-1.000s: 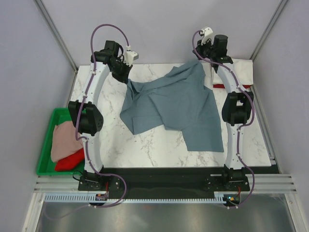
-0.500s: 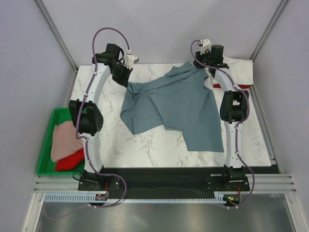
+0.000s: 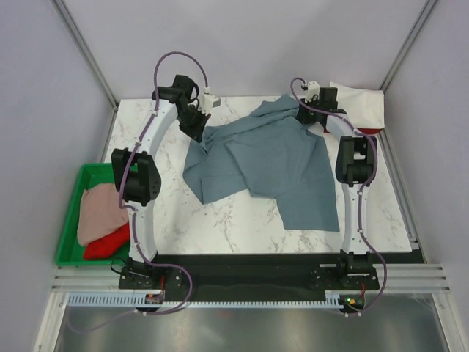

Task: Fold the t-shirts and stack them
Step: Flatten the tshirt out

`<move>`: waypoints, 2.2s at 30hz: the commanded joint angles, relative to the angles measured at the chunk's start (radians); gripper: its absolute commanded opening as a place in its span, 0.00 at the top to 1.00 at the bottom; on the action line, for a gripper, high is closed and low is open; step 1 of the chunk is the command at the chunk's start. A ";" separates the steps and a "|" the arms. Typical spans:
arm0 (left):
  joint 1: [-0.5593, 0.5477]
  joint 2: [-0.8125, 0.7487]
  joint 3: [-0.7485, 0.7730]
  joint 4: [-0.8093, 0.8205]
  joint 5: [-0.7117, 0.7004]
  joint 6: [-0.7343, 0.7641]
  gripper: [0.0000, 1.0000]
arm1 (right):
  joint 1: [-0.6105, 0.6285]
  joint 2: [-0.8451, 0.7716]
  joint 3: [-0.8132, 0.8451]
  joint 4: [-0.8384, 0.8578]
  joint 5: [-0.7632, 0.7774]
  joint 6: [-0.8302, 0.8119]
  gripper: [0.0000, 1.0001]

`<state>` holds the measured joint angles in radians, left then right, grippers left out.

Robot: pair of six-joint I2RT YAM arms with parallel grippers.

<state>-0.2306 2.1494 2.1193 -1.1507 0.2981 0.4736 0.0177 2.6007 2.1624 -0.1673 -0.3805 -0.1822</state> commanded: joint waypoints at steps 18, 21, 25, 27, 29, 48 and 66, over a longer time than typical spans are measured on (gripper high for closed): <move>0.005 -0.221 -0.248 -0.015 0.085 0.010 0.98 | -0.034 -0.613 -0.427 -0.410 -0.178 -0.097 0.66; 0.004 -0.189 -0.214 -0.015 0.098 0.008 0.97 | -0.070 -0.480 -0.215 -0.416 -0.210 -0.036 0.63; 0.005 -0.168 -0.185 -0.014 0.102 0.008 0.97 | -0.088 -0.357 -0.092 -0.422 -0.221 -0.023 0.63; 0.005 -0.161 -0.180 -0.012 0.101 0.007 0.97 | -0.091 -0.340 -0.084 -0.425 -0.215 -0.025 0.63; 0.005 -0.158 -0.177 -0.009 0.096 0.007 0.97 | -0.101 -0.334 -0.108 -0.437 -0.221 -0.030 0.63; 0.004 -0.135 -0.151 -0.009 0.069 0.008 0.97 | -0.180 -0.286 -0.236 -0.523 -0.268 -0.034 0.58; -0.004 -0.128 -0.148 -0.009 0.044 0.010 0.97 | -0.180 -0.223 -0.210 -0.525 -0.273 -0.037 0.57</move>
<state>-0.2298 2.0075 1.9274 -1.1687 0.3431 0.4736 -0.1638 2.3821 1.9408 -0.6891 -0.6369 -0.2096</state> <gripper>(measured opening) 0.033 0.426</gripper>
